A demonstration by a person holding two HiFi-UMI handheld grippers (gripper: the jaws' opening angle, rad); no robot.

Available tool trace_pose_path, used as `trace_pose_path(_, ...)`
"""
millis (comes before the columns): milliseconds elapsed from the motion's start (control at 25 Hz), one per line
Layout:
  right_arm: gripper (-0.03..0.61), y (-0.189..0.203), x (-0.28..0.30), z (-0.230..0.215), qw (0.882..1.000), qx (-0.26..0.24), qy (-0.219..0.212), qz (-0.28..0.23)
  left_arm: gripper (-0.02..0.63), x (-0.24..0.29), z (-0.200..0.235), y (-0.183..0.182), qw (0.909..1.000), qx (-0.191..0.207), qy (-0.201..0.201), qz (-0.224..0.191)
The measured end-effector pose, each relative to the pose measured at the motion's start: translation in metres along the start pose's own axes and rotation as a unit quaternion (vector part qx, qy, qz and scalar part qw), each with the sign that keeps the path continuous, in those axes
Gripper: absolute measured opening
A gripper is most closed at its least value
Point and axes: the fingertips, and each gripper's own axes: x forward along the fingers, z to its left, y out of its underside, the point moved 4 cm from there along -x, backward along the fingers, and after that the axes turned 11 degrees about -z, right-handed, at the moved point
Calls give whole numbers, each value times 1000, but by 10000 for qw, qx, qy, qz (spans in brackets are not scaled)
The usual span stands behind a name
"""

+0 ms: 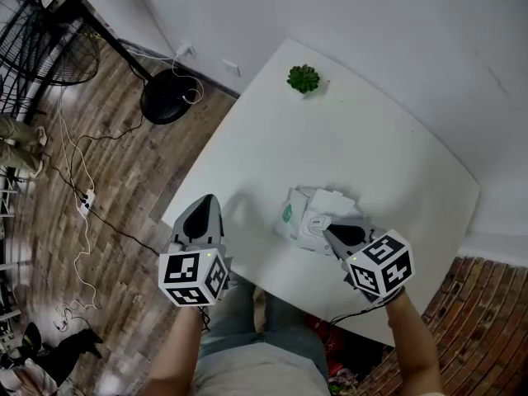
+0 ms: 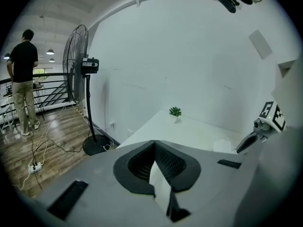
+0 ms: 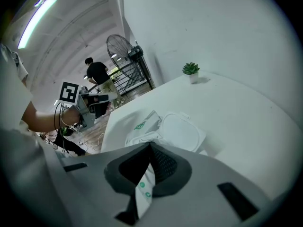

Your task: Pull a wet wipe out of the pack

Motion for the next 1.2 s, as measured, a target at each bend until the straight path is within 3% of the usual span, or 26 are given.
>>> trace_pose_path(1200,2,-22,-26,7,9975,186,297,-619,3,-4,-16,-24,9994,118,270,-204)
